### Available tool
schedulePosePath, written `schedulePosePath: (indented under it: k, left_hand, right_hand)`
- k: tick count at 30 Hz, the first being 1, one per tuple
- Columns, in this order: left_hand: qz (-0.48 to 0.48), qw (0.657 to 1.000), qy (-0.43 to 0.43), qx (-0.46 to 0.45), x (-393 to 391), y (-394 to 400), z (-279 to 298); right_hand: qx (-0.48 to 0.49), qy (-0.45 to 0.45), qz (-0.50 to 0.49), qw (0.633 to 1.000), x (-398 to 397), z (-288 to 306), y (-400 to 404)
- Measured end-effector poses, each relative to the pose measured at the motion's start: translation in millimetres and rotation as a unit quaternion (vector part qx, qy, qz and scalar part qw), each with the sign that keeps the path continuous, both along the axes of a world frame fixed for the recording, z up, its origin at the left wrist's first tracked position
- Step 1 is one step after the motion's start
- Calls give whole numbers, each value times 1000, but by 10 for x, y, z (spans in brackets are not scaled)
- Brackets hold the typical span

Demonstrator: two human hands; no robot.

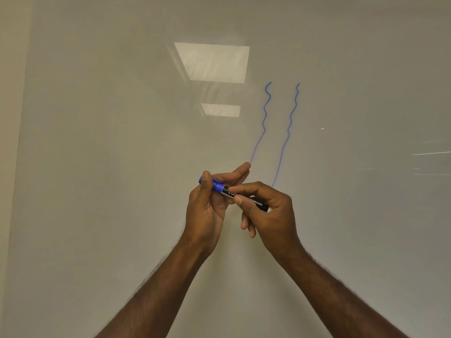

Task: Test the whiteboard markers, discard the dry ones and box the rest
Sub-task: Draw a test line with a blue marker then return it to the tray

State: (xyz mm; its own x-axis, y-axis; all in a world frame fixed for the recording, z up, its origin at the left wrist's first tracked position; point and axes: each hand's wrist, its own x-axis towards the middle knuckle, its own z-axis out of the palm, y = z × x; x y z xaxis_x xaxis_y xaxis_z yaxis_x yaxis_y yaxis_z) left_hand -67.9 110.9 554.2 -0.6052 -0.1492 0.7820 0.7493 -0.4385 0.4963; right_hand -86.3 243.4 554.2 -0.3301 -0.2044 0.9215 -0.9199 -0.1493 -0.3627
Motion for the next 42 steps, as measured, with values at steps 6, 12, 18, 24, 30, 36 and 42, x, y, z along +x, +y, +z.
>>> schedulePosePath:
  k: [6,12,18,24,30,36,42]
  left_hand:
    - [-45,999,9,-1,5,-9,18]
    - [-87,996,6,-28,2,-50,15]
    - [58,986,-20,-154,-45,-244,-123]
    - [142,967,-105,-183,53,-506,-219]
    - [171,924,-168,-299,90,-814,-408]
    - [215,887,-191,-361,79,-1065,-713]
    - [244,863,-202,-393,67,-1328,-1046]
  right_hand:
    - [-32,-34,14,999,19,-24,-60]
    - [-57,-67,20,996,-5,-109,-144]
    - [-8,-101,50,994,-96,-177,-53]
    - [65,-84,-6,994,-205,-247,-29]
    - [133,-84,-73,985,-341,-469,-127]
    - [175,-112,-76,975,-382,-819,-353]
    - [194,-147,-72,967,-399,-1215,-606]
